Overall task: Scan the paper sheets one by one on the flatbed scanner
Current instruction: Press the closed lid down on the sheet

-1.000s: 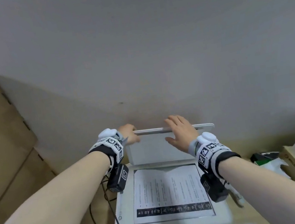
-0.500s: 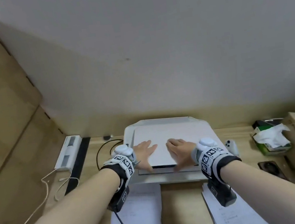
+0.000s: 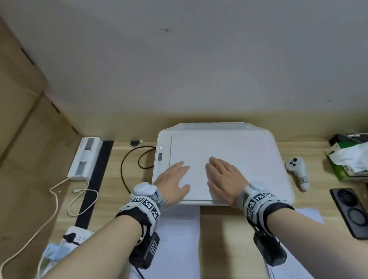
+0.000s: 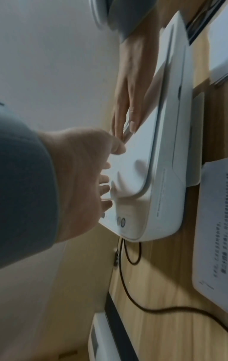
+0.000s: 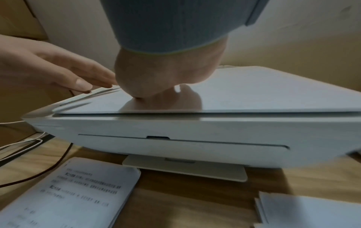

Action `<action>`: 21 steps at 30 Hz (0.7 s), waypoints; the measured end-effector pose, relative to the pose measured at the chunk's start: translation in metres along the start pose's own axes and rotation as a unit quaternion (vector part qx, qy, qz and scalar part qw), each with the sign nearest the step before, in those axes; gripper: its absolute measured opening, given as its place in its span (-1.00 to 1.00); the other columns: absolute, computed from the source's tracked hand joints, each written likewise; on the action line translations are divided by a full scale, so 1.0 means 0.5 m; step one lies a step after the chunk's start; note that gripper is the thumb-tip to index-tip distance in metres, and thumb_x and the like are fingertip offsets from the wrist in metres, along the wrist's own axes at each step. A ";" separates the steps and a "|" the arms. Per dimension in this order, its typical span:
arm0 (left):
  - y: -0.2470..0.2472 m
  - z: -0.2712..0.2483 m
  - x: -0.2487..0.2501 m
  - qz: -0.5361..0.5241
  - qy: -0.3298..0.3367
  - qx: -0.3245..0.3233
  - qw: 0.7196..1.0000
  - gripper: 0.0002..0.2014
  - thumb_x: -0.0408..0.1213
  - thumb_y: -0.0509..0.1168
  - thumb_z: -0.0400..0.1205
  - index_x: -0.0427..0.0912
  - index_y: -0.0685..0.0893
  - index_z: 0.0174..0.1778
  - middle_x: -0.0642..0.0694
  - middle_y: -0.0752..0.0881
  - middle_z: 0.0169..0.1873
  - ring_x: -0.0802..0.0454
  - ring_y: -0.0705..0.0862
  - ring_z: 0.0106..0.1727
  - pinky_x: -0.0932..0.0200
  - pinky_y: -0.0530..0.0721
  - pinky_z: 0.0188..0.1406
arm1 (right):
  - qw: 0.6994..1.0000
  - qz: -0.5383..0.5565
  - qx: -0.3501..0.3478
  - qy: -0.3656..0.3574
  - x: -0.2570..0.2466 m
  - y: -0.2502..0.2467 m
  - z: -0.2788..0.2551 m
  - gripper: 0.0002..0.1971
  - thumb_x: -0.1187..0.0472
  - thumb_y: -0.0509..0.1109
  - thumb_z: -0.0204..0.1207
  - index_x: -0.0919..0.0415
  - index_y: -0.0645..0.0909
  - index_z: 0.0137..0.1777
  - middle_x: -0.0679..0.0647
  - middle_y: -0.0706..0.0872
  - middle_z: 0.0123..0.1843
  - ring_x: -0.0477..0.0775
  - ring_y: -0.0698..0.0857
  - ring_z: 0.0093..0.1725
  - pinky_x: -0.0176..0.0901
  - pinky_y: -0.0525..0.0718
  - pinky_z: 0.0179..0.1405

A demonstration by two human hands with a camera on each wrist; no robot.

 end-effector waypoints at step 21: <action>0.008 0.013 -0.151 -0.455 -0.251 0.190 0.833 -0.54 -0.24 0.02 0.78 0.04 0.33 0.64 0.00 0.53 0.51 -0.04 0.49 0.48 0.09 0.40 0.45 | 0.995 0.042 0.091 0.021 -0.057 0.039 0.084 -0.37 0.01 -0.02 0.68 0.23 0.16 0.72 0.19 0.18 0.75 0.22 0.15 0.72 0.17 0.15 0.68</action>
Point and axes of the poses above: each hand's wrist, its own z-axis towards the middle knuckle, its own y-axis out of the palm, x = y × z, the point moved 8 cm from there along z, towards the middle knuckle
